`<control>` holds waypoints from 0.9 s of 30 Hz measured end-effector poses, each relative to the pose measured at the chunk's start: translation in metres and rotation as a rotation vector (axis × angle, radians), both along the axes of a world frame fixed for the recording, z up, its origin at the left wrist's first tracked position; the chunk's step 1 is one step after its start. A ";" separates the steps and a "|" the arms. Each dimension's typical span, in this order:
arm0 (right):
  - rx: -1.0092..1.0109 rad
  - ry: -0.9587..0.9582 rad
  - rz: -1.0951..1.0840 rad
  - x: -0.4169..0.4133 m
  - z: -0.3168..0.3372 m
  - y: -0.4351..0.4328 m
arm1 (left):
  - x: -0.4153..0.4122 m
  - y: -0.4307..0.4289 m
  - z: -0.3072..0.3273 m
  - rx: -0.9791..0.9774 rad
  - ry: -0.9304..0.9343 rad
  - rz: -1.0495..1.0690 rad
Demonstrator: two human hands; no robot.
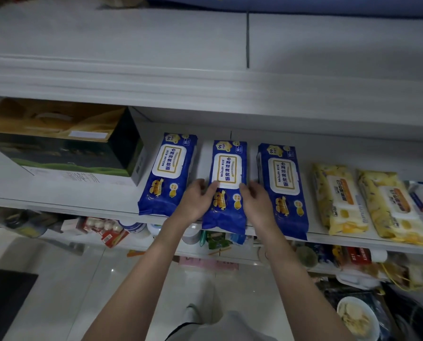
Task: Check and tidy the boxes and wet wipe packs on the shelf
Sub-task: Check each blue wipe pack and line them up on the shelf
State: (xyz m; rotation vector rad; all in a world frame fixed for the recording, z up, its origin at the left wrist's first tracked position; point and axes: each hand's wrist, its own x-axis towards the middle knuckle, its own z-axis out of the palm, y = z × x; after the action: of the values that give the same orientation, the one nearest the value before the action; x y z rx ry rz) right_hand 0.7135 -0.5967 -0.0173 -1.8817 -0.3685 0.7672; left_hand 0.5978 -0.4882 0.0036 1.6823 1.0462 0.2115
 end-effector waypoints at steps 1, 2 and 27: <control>-0.010 0.099 -0.016 0.005 0.000 0.009 | 0.006 0.006 -0.002 -0.077 0.008 -0.011; -0.011 0.206 -0.034 0.008 0.001 0.016 | 0.010 0.012 -0.007 -0.143 0.015 -0.020; 0.429 0.474 -0.080 -0.059 0.021 -0.056 | -0.080 -0.054 -0.004 -0.385 -0.460 0.162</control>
State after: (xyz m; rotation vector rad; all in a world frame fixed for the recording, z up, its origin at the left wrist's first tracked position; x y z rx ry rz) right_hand 0.6541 -0.6527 0.0039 -1.2608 -0.1392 0.9638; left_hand 0.5183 -0.5421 -0.0006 1.1312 0.8103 0.4495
